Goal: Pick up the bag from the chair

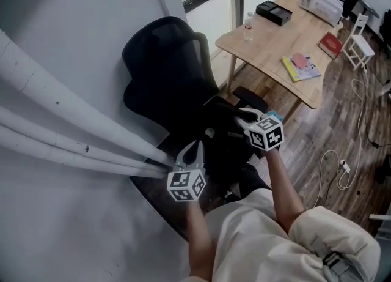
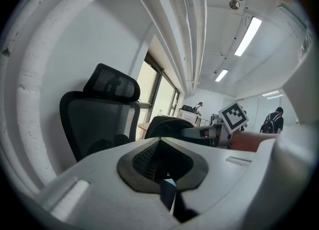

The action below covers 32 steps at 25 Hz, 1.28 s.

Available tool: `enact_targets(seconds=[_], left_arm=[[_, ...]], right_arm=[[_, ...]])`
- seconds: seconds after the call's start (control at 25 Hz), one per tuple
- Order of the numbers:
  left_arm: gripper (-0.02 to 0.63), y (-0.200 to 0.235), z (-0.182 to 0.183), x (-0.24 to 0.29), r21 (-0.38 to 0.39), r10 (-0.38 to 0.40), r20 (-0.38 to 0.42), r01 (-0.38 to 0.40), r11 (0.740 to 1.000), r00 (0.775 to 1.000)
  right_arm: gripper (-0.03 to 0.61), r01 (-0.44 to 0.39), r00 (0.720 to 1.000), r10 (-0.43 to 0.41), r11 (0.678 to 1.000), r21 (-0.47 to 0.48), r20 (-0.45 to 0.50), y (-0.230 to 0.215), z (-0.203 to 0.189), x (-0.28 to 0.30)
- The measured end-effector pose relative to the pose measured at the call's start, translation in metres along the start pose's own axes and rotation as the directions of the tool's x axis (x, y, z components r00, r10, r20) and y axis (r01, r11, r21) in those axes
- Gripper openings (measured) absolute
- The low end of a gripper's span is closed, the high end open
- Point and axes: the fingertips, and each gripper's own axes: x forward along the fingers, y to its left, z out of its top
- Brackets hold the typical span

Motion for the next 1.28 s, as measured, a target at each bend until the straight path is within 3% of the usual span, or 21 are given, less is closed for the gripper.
enact_targets(seconds=[0.24,0.44,1.28], left_arm=[[0.006,-0.004,-0.006,0.003,0.021,-0.008,-0.016,0.008,1.000,1.000],[0.006,0.001,-0.014,0.002,0.089,0.012,-0.041,-0.009,0.996,0.999],[0.006,0.005,-0.009,-0.001,0.060,0.021,-0.005,-0.021,0.998,1.000]], right_arm=[[0.063,0.000,1.000,0.000,1.000,0.002,0.002,0.003,-0.002,-0.001],[0.063,0.004,1.000,-0.004,1.000,0.015,0.009,0.003,-0.006,-0.001],[0.063,-0.002,1.000,0.002,1.000,0.002,0.001,0.007,-0.006,0.004]])
